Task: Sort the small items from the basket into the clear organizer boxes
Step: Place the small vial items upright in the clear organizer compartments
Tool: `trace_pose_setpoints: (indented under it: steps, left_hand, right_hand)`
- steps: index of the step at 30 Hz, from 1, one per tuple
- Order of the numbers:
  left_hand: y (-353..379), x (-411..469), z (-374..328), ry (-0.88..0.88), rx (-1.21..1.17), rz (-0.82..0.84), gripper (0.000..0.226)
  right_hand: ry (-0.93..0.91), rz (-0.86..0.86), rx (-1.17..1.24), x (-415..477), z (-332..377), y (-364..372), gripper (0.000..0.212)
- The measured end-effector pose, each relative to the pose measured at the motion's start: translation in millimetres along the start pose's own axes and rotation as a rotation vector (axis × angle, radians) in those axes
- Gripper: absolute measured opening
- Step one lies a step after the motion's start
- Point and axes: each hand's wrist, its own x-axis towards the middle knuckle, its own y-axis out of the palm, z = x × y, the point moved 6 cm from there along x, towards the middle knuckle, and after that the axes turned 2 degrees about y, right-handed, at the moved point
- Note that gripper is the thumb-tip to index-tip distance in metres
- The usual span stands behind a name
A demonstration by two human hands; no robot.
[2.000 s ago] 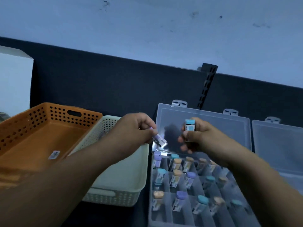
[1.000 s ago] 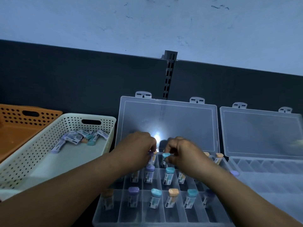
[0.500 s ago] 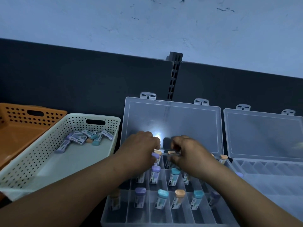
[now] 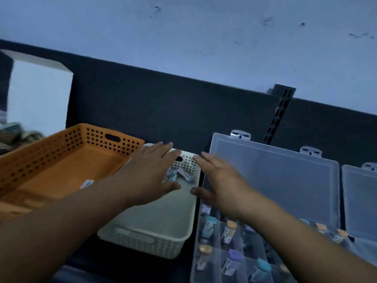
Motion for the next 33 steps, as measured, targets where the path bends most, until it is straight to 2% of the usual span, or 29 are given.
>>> trace_pose_setpoints:
  steps: [4,11,16,21,27,33]
  left_hand:
    - [-0.7,-20.3,53.7,-0.108,0.012,0.033,0.085]
    - [12.7,-44.6,108.0,-0.239,-0.033,0.158,0.09]
    - [18.3,-45.3,106.8,-0.206,-0.129,0.143,0.09]
    - [20.6,-45.4,106.8,-0.179,-0.169,0.146,0.09]
    - [22.2,-44.6,106.2,-0.177,-0.188,0.166,0.089]
    - [22.0,-44.2,104.8,-0.179,-0.208,0.184,0.088]
  right_hand:
    - [-0.095,0.02,-0.015,34.8,40.9,14.4,0.082]
    - [-0.161,0.195,-0.046,83.4,88.2,55.3,0.084]
    - [-0.079,0.314,-0.02,110.0,92.4,88.2,0.087]
    - [-0.039,0.328,-0.093,119.8,89.8,103.5,0.083]
    - [-0.084,0.273,-0.158,110.2,100.4,98.8,0.056]
    - [-0.077,0.258,0.074,114.8,105.0,94.5,0.032]
